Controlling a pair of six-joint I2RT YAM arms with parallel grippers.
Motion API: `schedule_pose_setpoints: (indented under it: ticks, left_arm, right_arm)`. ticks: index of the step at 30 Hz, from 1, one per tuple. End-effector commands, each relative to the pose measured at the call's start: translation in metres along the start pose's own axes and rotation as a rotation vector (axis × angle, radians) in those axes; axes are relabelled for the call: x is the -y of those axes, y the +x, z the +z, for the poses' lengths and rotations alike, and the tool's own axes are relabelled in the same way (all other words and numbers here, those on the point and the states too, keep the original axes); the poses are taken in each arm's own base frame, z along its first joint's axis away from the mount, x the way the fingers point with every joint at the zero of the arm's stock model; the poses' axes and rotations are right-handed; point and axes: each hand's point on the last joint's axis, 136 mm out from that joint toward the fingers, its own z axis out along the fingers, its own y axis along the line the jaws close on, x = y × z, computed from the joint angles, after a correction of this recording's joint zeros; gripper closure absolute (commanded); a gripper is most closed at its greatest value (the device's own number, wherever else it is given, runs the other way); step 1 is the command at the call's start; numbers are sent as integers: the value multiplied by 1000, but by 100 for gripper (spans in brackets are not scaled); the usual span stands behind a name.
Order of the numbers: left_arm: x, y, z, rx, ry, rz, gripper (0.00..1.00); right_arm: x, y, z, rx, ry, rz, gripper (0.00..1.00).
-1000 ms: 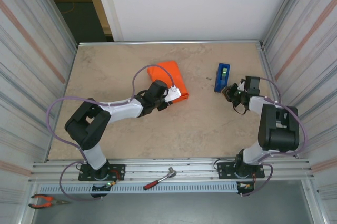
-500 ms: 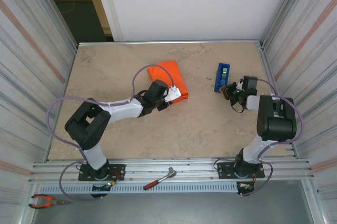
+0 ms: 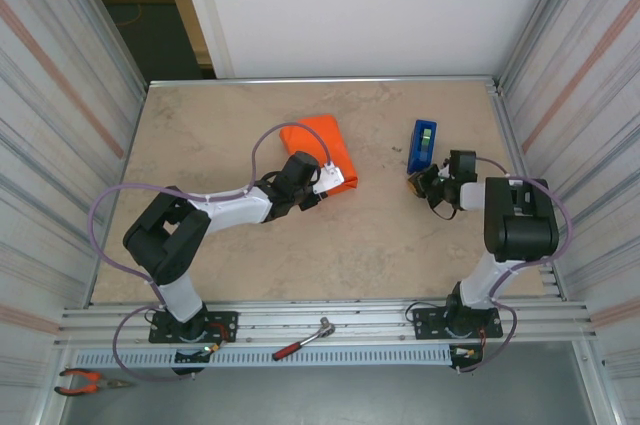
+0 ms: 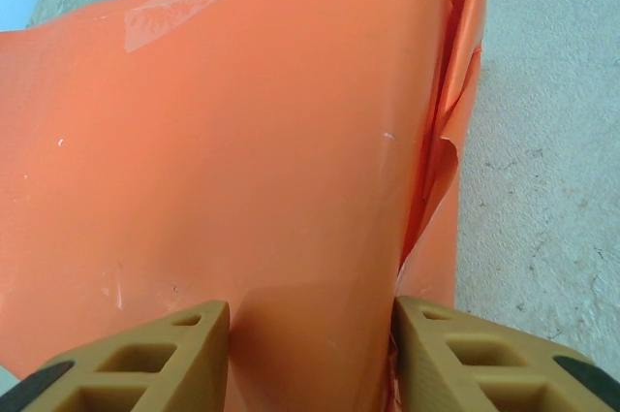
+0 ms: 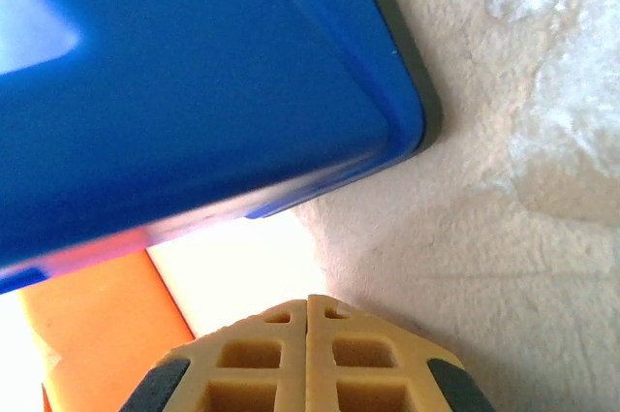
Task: Wrap the gift box in paper
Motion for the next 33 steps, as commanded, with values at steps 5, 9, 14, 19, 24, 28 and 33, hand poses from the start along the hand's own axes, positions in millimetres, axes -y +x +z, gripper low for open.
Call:
schedule_pose_setpoints:
  ticks: [5,9,14,19,24,28,33]
  left_arm:
    - [17,19,-1,-74,61,-11,54]
    - [18,19,-1,-77,63,-9,54]
    - [18,19,-2,-78,62,-10,54]
    - [17,20,-3,-80,58,-12,54]
    - [17,20,-4,-81,56,-16,55]
    - [17,20,-4,-81,55,-18,55]
    - [16,20,-4,-84,53,-20,55]
  right_arm:
    - [-47,32,-27,-42,-54,-227,100]
    - [-63,66,-29,-79,-91,-347,100]
    - [-82,121,-25,-132,-163,-550,100]
    - [-89,163,-20,-163,-245,-686,100]
    - [-97,185,-16,-159,-285,-751,100]
    - [-103,193,-11,-144,-301,-769,100]
    - [-109,193,-4,-113,-318,-758,100]
